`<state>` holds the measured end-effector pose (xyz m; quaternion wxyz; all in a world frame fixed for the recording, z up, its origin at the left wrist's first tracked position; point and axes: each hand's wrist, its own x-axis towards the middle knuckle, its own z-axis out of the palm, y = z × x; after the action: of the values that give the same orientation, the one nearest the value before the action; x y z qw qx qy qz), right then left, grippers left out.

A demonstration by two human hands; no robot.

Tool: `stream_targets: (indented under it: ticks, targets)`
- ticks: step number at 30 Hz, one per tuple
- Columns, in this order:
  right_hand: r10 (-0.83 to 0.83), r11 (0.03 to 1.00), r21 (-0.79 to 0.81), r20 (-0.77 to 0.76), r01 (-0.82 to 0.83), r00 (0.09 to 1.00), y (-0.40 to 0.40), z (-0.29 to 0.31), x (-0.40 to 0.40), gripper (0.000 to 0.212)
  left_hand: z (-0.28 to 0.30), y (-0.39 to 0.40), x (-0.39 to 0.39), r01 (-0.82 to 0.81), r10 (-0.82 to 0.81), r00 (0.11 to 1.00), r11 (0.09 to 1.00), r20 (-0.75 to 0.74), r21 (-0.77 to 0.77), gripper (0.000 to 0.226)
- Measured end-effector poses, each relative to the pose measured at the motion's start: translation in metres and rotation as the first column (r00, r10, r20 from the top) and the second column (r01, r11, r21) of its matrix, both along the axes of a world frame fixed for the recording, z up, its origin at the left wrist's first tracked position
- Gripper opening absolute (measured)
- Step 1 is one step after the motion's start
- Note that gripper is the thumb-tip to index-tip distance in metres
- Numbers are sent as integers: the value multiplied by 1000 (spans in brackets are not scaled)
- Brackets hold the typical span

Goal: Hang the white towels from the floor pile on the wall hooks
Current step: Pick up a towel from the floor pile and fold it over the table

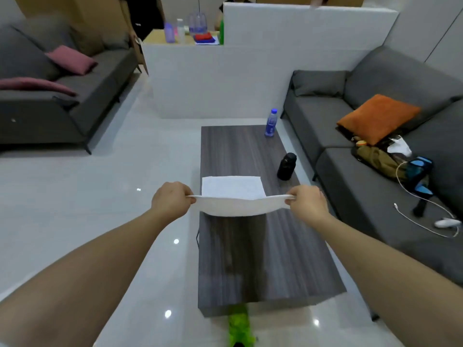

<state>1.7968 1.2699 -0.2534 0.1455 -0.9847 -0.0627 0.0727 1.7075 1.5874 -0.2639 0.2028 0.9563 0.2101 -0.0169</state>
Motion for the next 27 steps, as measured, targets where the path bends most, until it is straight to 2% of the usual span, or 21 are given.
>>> stream_targets:
  ticks: [6, 11, 14, 20, 24, 27]
  targets:
    - [-67, 997, -44, -99, 63, 993, -28, -54, -72, 13, -55, -25, -58, 50, -52, 994, 998, -100, -28, 15]
    - [-116, 993, -43, -169, 110, 979, -39, -81, -77, 10, -80, -31, -58, 53, -58, 982, 998, -177, -33, 15]
    - [-125, 992, -37, -219, 120, 968, -39, -97, -57, 13, -95, -28, -44, 48, -56, 974, 998, -217, -40, 14]
    - [-85, 996, -47, -306, 74, 948, -24, -138, 12, 7, -133, -17, 14, 27, -43, 953, 998, -299, -58, 13]
    - [-69, 997, -44, -361, 57, 930, -13, -167, 77, 16, -154, -9, 78, -6, -9, 940, 999, -341, -43, 13]
    - [-60, 998, -13, -367, 59, 928, -5, -192, 129, 3, -172, 0, 130, -42, 28, 951, 998, -309, -38, 13]
